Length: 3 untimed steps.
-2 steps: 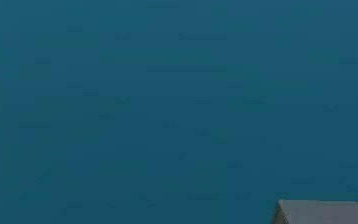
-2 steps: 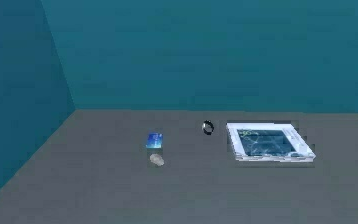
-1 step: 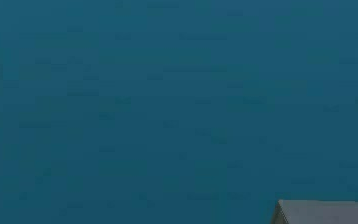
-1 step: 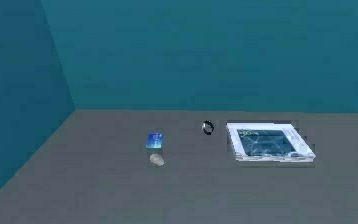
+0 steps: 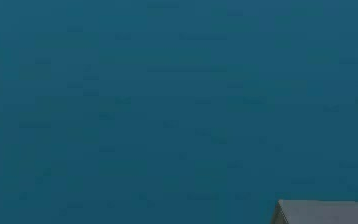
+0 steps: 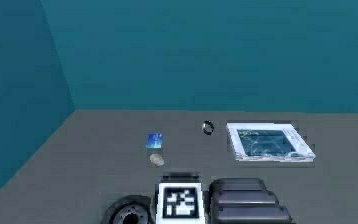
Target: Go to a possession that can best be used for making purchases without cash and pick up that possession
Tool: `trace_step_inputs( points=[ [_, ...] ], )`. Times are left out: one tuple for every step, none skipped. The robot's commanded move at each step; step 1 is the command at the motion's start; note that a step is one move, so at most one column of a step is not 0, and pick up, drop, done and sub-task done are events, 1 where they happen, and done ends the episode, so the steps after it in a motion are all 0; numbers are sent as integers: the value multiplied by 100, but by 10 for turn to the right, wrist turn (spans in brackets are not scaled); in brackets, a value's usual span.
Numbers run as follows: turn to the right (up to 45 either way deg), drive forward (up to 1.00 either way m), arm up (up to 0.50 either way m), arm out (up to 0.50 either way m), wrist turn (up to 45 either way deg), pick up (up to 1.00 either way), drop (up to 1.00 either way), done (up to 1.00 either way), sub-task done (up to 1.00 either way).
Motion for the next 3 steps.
trace_step_inputs(
  points=[
    [0, 0, 0, 26, 0, 0, 0, 0, 0],
    [0, 0, 0, 0, 450, 0, 0, 0, 0],
    [0, 0, 0, 0, 450, 0, 0, 0, 0]
  ],
)
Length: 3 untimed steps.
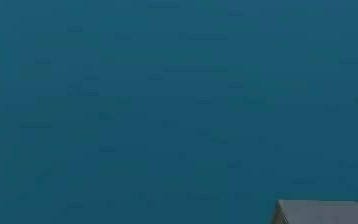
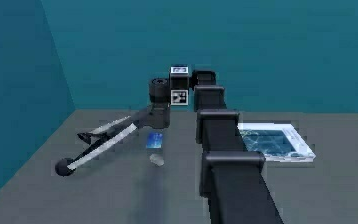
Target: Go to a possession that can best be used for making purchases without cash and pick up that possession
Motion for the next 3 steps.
trace_step_inputs(
  points=[
    [0, 0, 0, 0, 450, 0, 0, 0, 0],
    [0, 0, 0, 0, 360, 0, 0, 0, 0],
    [0, 0, -12, 0, 0, 0, 0, 0, 0]
  ],
)
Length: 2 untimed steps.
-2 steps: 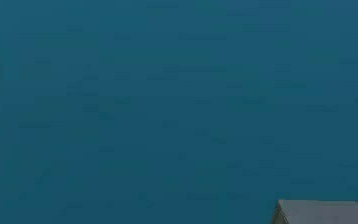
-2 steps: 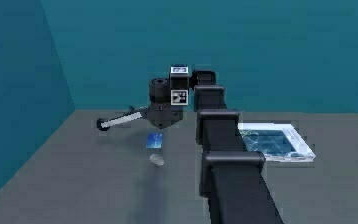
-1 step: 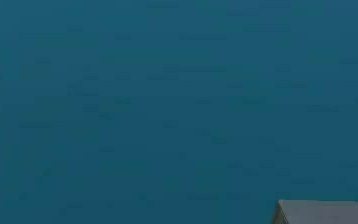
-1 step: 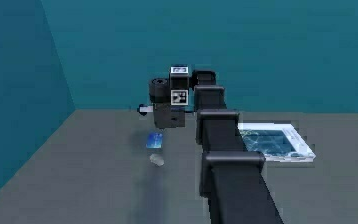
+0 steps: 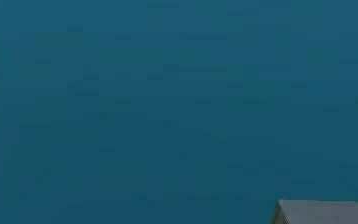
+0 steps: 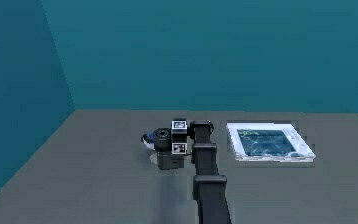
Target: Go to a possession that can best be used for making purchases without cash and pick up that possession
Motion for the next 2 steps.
trace_step_inputs(
  points=[
    [0, 0, 0, 0, 0, 100, 0, 0, 0],
    [0, 0, 10, 0, 0, 0, 0, 0, 0]
  ],
)
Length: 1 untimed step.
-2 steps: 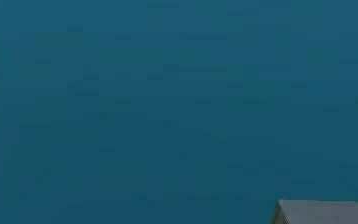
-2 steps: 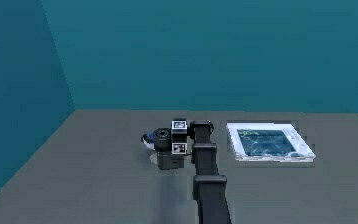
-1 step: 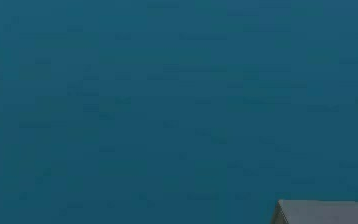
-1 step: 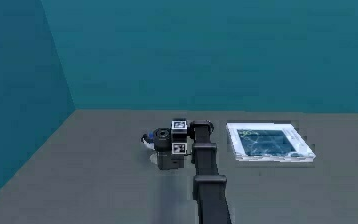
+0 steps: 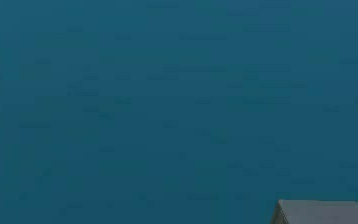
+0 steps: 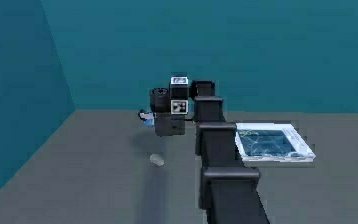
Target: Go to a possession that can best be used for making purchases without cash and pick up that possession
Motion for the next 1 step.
trace_step_inputs(
  points=[
    [0, 0, 0, 0, 0, 0, 0, 100, 0]
  ],
)
